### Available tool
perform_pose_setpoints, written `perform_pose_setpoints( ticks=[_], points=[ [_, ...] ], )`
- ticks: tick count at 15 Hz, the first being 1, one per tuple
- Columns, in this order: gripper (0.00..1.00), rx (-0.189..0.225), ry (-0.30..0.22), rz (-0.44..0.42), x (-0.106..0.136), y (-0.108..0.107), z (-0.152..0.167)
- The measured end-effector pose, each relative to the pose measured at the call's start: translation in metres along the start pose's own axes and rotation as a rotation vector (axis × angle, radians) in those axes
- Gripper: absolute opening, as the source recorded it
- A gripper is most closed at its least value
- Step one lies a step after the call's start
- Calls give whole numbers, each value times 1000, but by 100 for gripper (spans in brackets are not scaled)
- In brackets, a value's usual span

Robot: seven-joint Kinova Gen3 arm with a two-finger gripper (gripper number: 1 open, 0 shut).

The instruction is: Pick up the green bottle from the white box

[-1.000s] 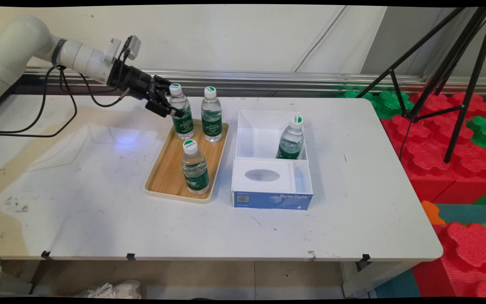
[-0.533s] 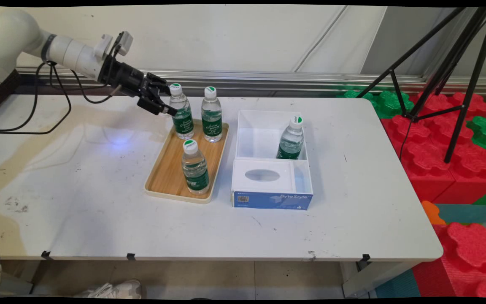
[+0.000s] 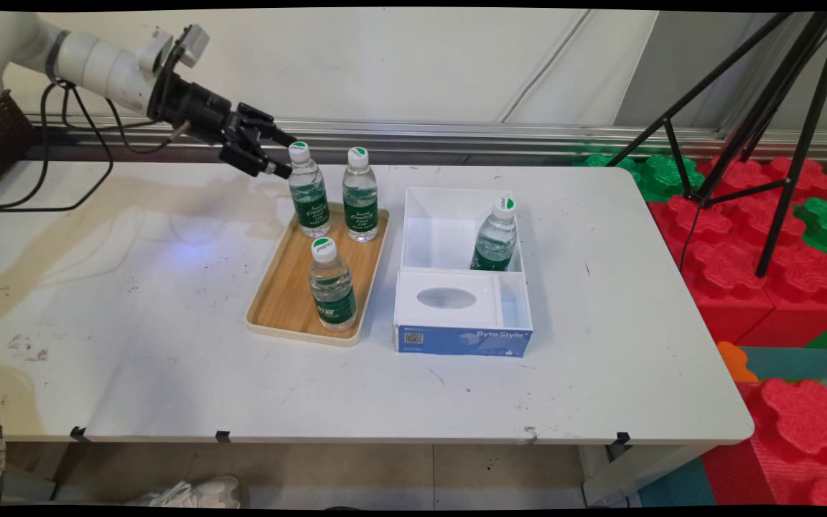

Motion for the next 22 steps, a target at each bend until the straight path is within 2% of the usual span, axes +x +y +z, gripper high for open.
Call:
perform_pose_setpoints(
  ticks=[5, 11, 18, 22],
  points=[
    [100, -8, 20, -5, 20, 9, -15],
    [100, -34, 52, -18, 44, 23, -18],
    [100, -74, 88, -47, 73, 45, -1],
    [100, -95, 111, -74, 91, 60, 20]
  ],
)
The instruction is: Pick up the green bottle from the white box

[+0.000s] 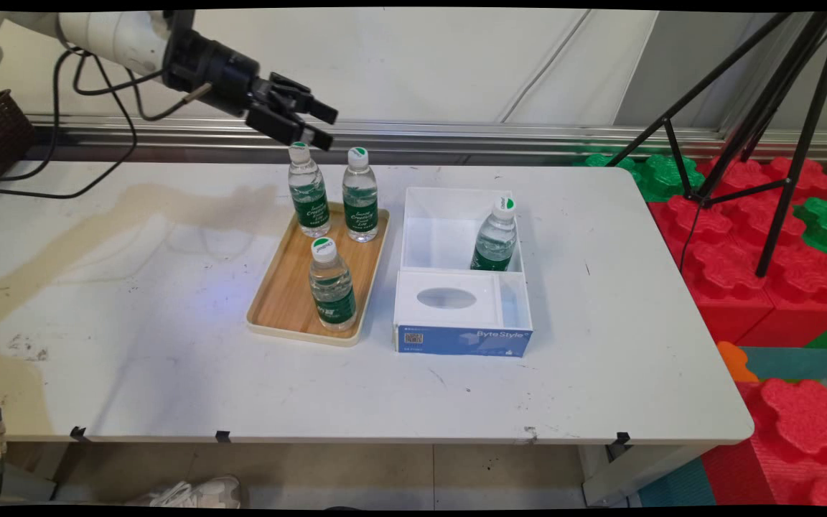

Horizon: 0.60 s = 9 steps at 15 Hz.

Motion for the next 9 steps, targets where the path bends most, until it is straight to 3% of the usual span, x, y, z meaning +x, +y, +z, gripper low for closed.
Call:
perform_pose_setpoints(
  ticks=[9],
  points=[
    [100, -31, 38, -33, 20, 17, 56]
  ],
)
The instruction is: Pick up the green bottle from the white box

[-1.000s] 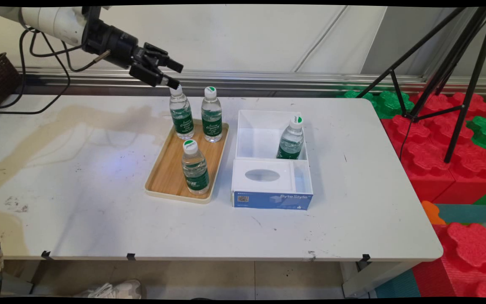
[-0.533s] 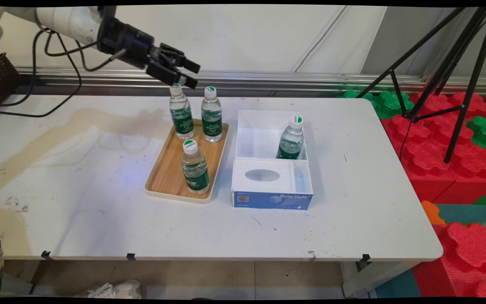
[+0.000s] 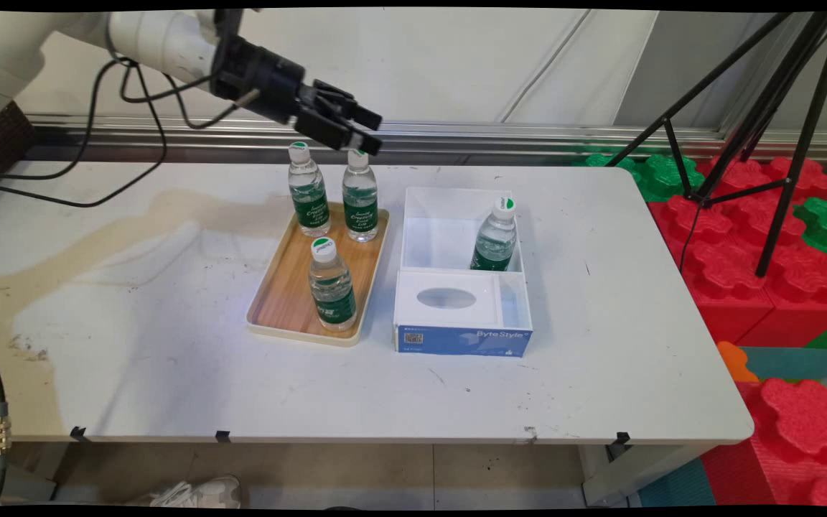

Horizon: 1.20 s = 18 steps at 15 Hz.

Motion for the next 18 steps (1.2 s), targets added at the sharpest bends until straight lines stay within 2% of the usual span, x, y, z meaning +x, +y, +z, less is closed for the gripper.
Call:
perform_pose_setpoints(
  ticks=[10, 18],
  points=[
    [100, -36, 16, 13, 3, -1, 75],
    [100, -70, 0, 42, -3, -6, 133]
  ],
)
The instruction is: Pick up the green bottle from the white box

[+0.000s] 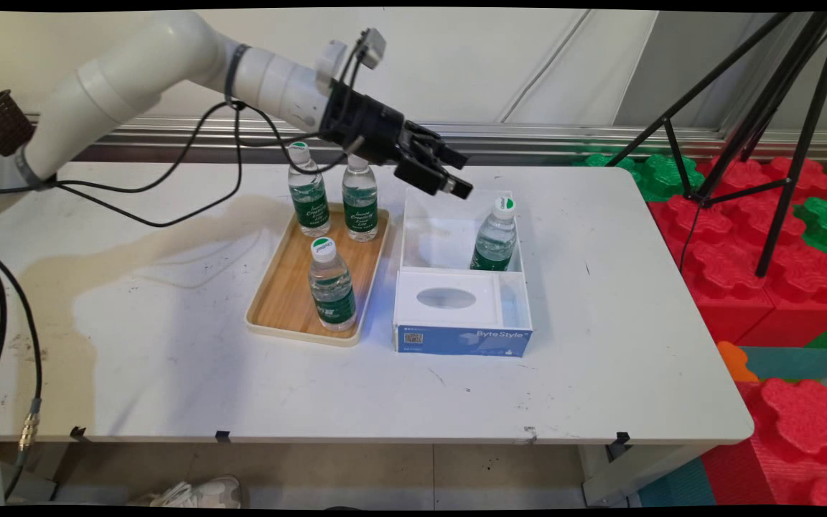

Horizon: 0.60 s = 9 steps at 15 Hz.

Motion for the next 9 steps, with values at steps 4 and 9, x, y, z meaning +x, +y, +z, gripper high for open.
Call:
perform_pose_setpoints(
  ticks=[4, 9],
  points=[
    [100, -16, -16, 20, -5, -5, 22],
    [100, -32, -35, 32, -12, -9, 41]
  ],
)
